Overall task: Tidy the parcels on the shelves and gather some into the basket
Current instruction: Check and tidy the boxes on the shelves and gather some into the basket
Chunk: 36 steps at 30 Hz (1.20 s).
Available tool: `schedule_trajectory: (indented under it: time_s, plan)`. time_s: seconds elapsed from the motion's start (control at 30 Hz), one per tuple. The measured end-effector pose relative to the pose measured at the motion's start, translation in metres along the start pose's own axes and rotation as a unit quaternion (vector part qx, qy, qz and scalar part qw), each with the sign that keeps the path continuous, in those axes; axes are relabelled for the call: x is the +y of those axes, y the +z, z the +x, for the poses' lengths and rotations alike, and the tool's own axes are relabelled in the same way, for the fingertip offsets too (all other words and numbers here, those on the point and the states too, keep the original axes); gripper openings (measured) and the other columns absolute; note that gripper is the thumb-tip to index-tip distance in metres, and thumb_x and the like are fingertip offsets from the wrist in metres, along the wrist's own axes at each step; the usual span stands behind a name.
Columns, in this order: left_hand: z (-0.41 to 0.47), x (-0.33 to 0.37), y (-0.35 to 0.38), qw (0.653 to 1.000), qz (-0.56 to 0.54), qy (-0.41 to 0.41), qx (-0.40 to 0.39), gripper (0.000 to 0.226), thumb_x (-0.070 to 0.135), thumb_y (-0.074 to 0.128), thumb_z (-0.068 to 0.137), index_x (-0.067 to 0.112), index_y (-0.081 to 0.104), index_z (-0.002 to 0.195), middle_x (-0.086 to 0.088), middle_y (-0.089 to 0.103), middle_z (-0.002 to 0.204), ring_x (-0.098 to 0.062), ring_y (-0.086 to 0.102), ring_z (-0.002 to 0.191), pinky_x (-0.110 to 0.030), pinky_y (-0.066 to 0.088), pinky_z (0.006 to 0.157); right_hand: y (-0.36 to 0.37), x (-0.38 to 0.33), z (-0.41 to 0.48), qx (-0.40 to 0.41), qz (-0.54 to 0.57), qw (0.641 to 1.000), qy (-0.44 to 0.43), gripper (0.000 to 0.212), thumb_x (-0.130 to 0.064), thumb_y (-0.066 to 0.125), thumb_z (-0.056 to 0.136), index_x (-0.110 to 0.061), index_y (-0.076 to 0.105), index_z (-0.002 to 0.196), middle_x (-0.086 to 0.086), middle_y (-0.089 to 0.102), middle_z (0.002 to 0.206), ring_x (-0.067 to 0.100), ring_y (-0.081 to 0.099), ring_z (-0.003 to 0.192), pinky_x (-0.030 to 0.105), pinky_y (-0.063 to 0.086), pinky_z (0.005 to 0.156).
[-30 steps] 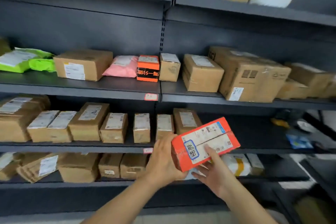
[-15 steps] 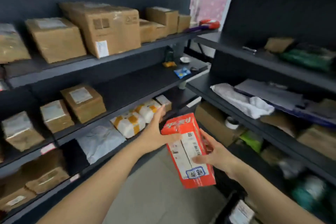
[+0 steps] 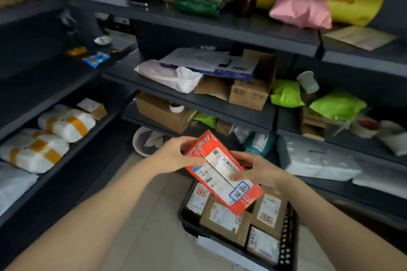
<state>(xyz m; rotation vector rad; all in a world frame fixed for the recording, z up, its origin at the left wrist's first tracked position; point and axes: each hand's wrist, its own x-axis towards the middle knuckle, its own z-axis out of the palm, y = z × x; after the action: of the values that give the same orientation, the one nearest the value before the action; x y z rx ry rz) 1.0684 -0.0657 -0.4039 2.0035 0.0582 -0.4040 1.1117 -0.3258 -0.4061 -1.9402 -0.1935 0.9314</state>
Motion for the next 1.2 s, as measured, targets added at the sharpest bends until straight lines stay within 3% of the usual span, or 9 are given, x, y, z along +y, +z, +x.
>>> schedule_trajectory:
  time_s: [0.1,0.2,0.3,0.43,0.57,0.67,0.83,0.93,1.2]
  plan:
    - [0.023,0.004,0.038,0.998,-0.046,-0.026,0.039,0.078,0.05,0.084,0.055,0.024,0.057,0.124,0.008,0.069,0.111,-0.007,0.066,0.1,-0.038,0.054,0.09,-0.027,0.04,-0.009,0.088,-0.043,0.995,0.011,0.078,-0.015,0.079,0.073,-0.026,0.041,0.14,-0.002,0.058,0.127,0.013,0.062,0.106,0.037,0.051,0.096]
    - [0.041,0.001,0.07,0.993,-0.086,-0.06,0.06,0.049,0.04,0.083,0.066,0.028,0.063,0.109,0.005,0.071,0.107,-0.009,0.068,0.094,-0.037,0.054,0.089,-0.041,0.069,-0.017,0.148,-0.139,0.979,0.013,0.094,-0.029,0.084,0.066,-0.029,0.032,0.144,-0.003,0.049,0.133,0.012,0.053,0.115,0.035,0.046,0.1]
    - [0.061,-0.004,0.1,0.991,-0.095,-0.086,0.048,0.037,0.041,0.08,0.069,0.032,0.063,0.1,0.006,0.071,0.103,-0.011,0.068,0.093,-0.038,0.053,0.09,-0.043,0.097,-0.022,0.187,-0.218,0.958,0.002,0.11,-0.041,0.084,0.06,-0.029,0.021,0.148,-0.001,0.039,0.138,0.017,0.04,0.126,0.038,0.036,0.107]
    - [0.087,-0.009,0.142,0.994,-0.058,-0.095,0.008,0.033,0.04,0.077,0.074,0.031,0.063,0.103,0.009,0.07,0.098,-0.006,0.067,0.089,-0.025,0.052,0.081,-0.028,0.135,-0.027,0.232,-0.321,0.916,0.059,0.115,-0.061,0.072,0.063,-0.032,0.003,0.15,-0.005,0.026,0.142,0.019,0.024,0.133,0.045,0.023,0.114]
    - [0.121,-0.022,0.184,0.994,-0.002,-0.084,-0.077,0.033,0.041,0.071,0.079,0.024,0.067,0.107,0.008,0.072,0.098,-0.006,0.068,0.089,-0.032,0.053,0.089,-0.016,0.185,-0.026,0.264,-0.283,0.918,0.09,0.117,-0.048,0.074,0.065,-0.028,-0.005,0.15,-0.002,0.025,0.136,0.017,0.03,0.12,0.031,0.034,0.106]
    - [0.147,-0.04,0.215,0.987,0.084,-0.064,-0.118,0.028,0.037,0.054,0.093,0.022,0.064,0.114,0.005,0.067,0.113,-0.011,0.061,0.106,-0.034,0.047,0.096,-0.009,0.228,-0.016,0.287,-0.222,0.918,0.16,0.115,-0.05,0.074,0.065,-0.026,0.001,0.15,-0.002,0.03,0.129,0.018,0.033,0.118,0.03,0.038,0.102]
    - [0.176,-0.083,0.242,0.924,0.326,0.033,-0.199,0.044,0.029,0.045,0.099,0.021,0.04,0.141,0.005,0.037,0.148,-0.012,0.036,0.134,-0.026,0.027,0.109,0.002,0.293,0.01,0.334,-0.101,0.883,0.314,0.102,-0.057,0.072,0.063,-0.02,0.021,0.144,0.004,0.04,0.122,0.027,0.045,0.117,0.039,0.042,0.1]
    - [0.196,-0.112,0.253,0.879,0.423,0.098,-0.194,0.05,0.028,0.045,0.098,0.021,0.032,0.146,0.005,0.031,0.151,-0.014,0.033,0.136,-0.028,0.028,0.112,-0.003,0.319,0.034,0.365,-0.105,0.859,0.344,0.098,-0.062,0.069,0.065,-0.02,0.022,0.14,0.005,0.041,0.118,0.028,0.048,0.115,0.039,0.048,0.092]
    - [0.232,-0.168,0.295,0.771,0.579,0.117,-0.239,0.055,0.034,0.041,0.099,0.022,0.022,0.149,0.001,0.019,0.156,-0.019,0.018,0.143,-0.038,0.022,0.114,-0.005,0.36,0.083,0.421,-0.131,0.825,0.353,0.098,-0.068,0.058,0.074,-0.031,0.002,0.145,0.007,0.031,0.12,0.025,0.041,0.114,0.035,0.05,0.079]
